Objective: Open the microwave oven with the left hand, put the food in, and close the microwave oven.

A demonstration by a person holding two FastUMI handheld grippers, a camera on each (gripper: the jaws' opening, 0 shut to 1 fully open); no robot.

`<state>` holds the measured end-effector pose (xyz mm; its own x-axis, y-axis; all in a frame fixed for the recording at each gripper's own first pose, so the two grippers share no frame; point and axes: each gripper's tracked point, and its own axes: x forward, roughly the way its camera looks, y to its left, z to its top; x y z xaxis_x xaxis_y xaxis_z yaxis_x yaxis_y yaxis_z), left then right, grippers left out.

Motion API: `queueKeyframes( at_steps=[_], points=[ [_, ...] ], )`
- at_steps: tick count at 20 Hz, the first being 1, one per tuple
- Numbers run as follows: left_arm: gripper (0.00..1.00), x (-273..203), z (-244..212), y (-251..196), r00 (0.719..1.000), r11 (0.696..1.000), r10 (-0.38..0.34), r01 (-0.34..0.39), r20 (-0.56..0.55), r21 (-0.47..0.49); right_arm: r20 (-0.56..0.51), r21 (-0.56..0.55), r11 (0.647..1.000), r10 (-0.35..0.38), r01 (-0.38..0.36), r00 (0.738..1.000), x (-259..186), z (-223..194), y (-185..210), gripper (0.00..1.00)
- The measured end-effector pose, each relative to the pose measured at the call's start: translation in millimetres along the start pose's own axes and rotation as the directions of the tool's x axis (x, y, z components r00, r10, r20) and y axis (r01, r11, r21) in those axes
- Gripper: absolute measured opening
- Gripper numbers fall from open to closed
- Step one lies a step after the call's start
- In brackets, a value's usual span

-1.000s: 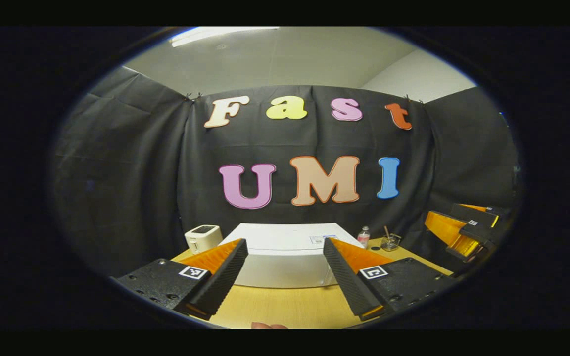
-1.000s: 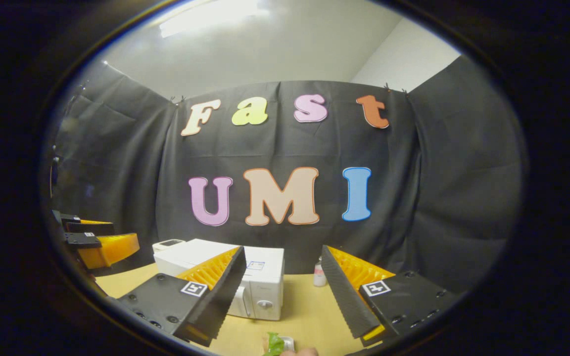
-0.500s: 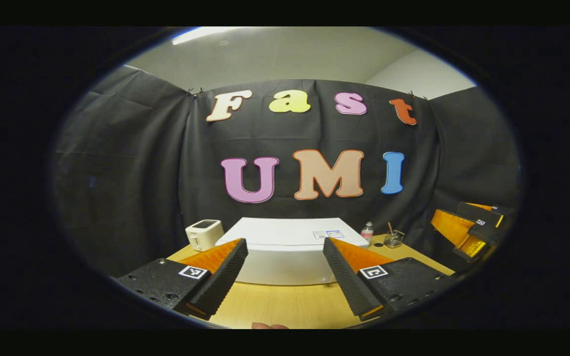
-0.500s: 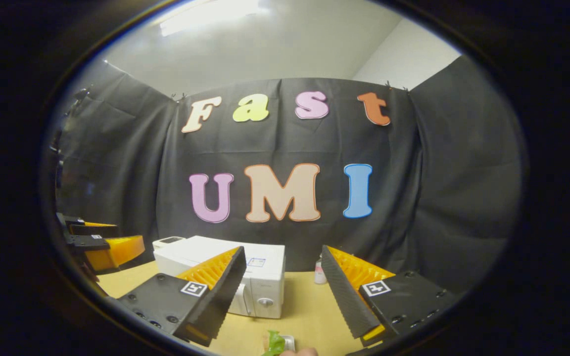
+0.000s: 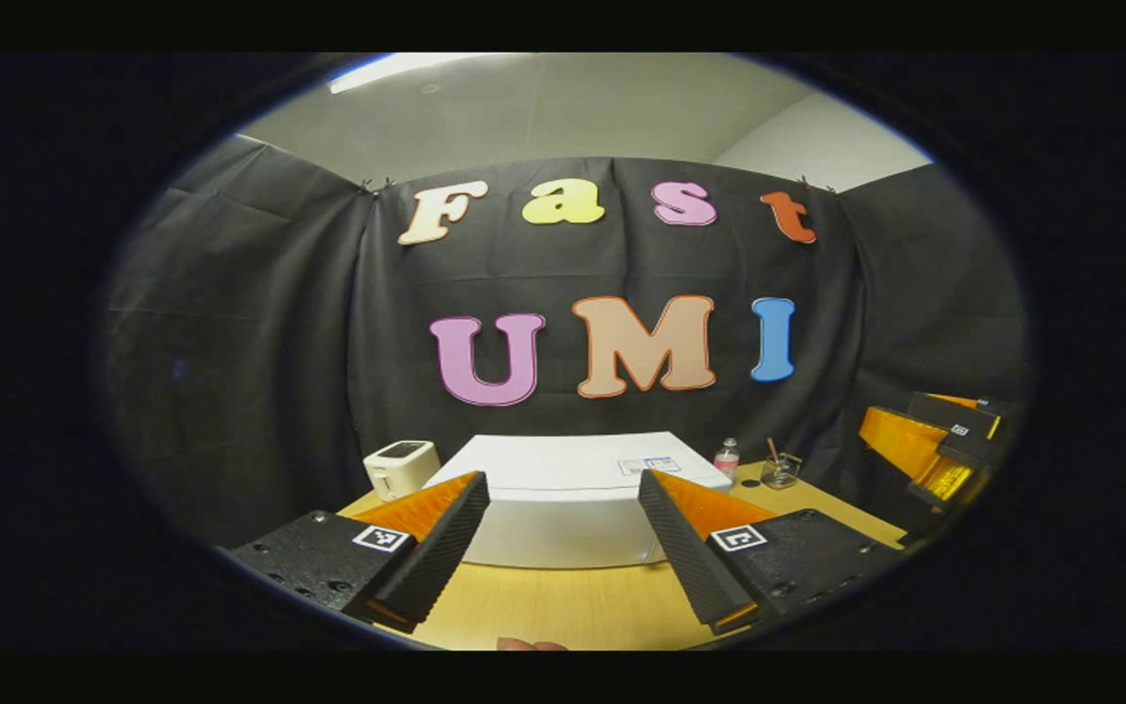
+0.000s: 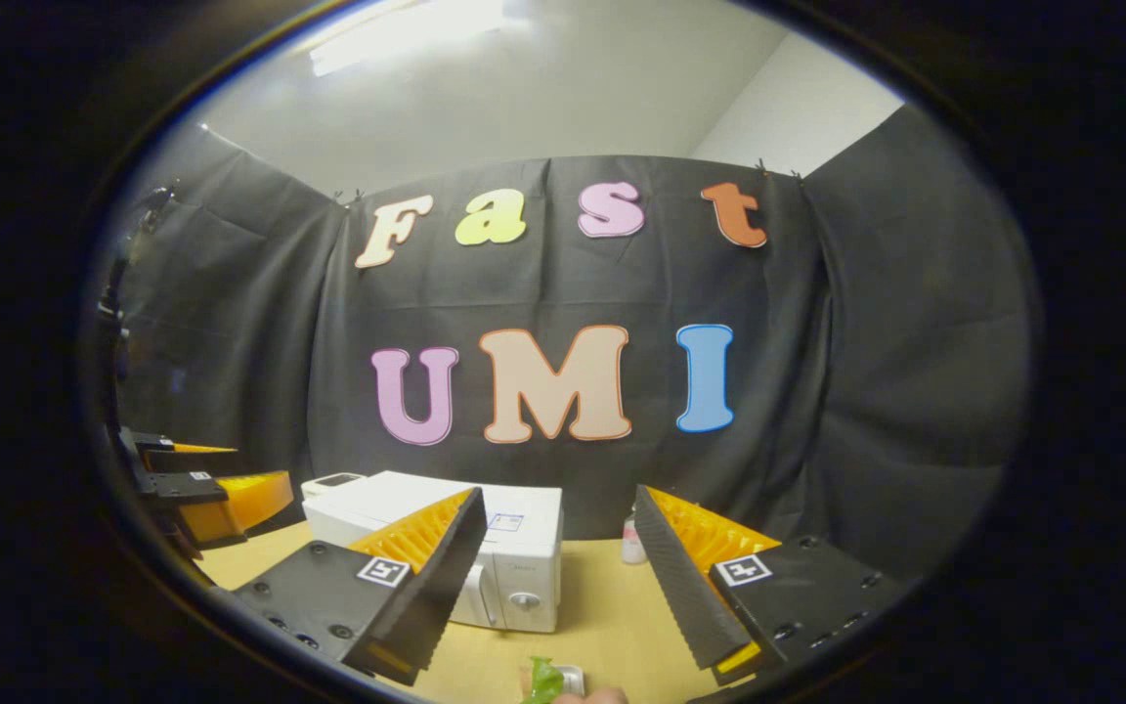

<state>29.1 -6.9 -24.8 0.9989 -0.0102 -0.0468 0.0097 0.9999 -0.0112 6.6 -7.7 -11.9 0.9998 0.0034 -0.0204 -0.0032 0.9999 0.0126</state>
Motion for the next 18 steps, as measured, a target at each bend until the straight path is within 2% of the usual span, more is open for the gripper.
queueKeyframes(
  at_steps=[4, 9, 12, 13, 14, 15, 18],
  points=[
    [0.96, 16.6, -15.9, -12.6, 1.000, 0.999, -0.021, 0.021, -0.004, -0.040, 0.007, 0.005, 1.000, -0.002, 0.002, 1.000, -1.7, 2.9, -4.9, 0.96],
    [0.96, 54.1, -82.6, -50.1, 0.994, 0.993, -0.075, 0.067, -0.082, -0.099, 0.023, -0.002, 1.000, -0.008, 0.008, 1.000, -11.8, 7.3, -18.1, 0.96],
    [0.94, 75.2, -130.8, -75.1, 0.981, 0.992, -0.107, 0.095, -0.164, -0.078, 0.032, 0.007, 1.000, -0.025, 0.025, 0.999, -17.4, 13.2, -30.1, 0.97],
    [0.97, 82.8, -145.0, -81.8, 0.975, 0.992, -0.116, 0.105, -0.187, -0.071, 0.029, 0.004, 0.999, -0.031, 0.031, 0.999, -18.0, 12.7, -34.5, 0.97],
    [0.94, 90.1, -159.3, -89.0, 0.970, 0.991, -0.124, 0.112, -0.209, -0.067, 0.019, -0.009, 0.999, -0.042, 0.043, 0.999, -19.4, 10.7, -39.3, 0.96],
    [0.97, 96.9, -173.0, -95.8, 0.963, 0.991, -0.129, 0.116, -0.235, -0.069, 0.006, -0.024, 0.998, -0.050, 0.050, 0.999, -23.2, 7.5, -45.5, 0.97],
    [0.97, 116.3, -206.6, -115.2, 0.942, 0.990, -0.142, 0.131, -0.305, -0.055, -0.005, -0.048, 0.996, -0.072, 0.071, 0.997, -33.1, 7.9, -58.5, 0.97]
  ],
)
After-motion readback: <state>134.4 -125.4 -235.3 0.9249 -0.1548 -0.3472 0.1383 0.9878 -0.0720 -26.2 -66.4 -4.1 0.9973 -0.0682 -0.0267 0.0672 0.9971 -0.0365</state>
